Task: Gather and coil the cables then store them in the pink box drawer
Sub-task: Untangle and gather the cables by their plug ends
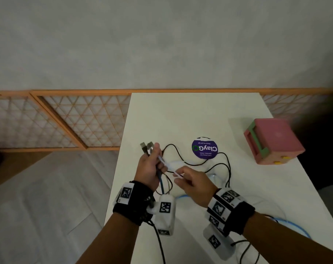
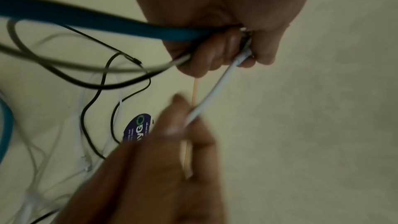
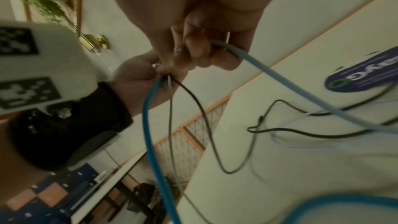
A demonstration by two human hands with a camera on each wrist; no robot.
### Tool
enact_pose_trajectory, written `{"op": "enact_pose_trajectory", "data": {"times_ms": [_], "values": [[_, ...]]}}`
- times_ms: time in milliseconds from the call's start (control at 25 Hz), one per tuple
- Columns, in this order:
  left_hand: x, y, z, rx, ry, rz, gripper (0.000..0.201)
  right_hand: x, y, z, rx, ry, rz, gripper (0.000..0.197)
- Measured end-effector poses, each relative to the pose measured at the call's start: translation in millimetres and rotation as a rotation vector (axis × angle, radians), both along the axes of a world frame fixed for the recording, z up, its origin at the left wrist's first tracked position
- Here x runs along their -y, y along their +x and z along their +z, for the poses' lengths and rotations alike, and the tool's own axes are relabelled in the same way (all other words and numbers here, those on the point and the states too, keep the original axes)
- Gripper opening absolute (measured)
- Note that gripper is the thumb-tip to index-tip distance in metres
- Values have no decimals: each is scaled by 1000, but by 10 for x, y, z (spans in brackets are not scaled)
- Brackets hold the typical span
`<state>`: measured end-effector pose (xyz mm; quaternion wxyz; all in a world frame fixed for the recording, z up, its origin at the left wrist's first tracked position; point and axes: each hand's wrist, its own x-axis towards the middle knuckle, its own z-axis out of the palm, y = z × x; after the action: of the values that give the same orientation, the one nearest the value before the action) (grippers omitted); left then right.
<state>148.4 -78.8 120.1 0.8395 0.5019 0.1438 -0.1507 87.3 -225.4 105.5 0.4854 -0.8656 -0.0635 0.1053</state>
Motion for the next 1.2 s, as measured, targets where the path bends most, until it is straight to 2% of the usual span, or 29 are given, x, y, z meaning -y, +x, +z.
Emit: {"op": "enact_pose_trajectory", "data": {"times_ms": [160, 240, 320, 440, 560, 640, 760, 880, 960, 1040, 1120, 1200], "values": [[-165, 92, -62, -85, -191, 188, 41, 688, -99, -287, -198, -365, -53, 36], [-285, 117, -64, -50, -155, 210, 45, 1108, -186, -391, -297, -502, -82, 41], [-379, 110, -108, -24, -54, 216, 46, 1439, -249, -448, -365, -560, -128, 40], [-398, 40, -161, -4, -4, 209, 45, 1545, -216, -389, -342, -502, -246, 39], [-293, 5, -90, 58, 74, 108, 43, 1334, -20, -75, -76, -309, -397, 36], [-143, -1, 16, 114, 148, -11, 37, 1161, 157, 260, 102, -144, -420, 26], [196, -3, 186, 195, 257, -205, 22, 900, 372, 611, 255, -164, -238, 32], [476, 2, 260, 185, 289, -339, 31, 674, 428, 670, 237, -176, -76, 26], [570, 19, 249, 125, 272, -336, 35, 596, 382, 624, 221, -103, -58, 25], [596, 37, 204, 97, 222, -246, 31, 606, 326, 518, 167, -77, -73, 25], [548, 77, 174, 123, 178, -118, 26, 693, 255, 377, 106, -111, -76, 19], [420, 168, 171, 145, 140, 8, 29, 908, 215, 215, 37, -192, -108, 8]]}}
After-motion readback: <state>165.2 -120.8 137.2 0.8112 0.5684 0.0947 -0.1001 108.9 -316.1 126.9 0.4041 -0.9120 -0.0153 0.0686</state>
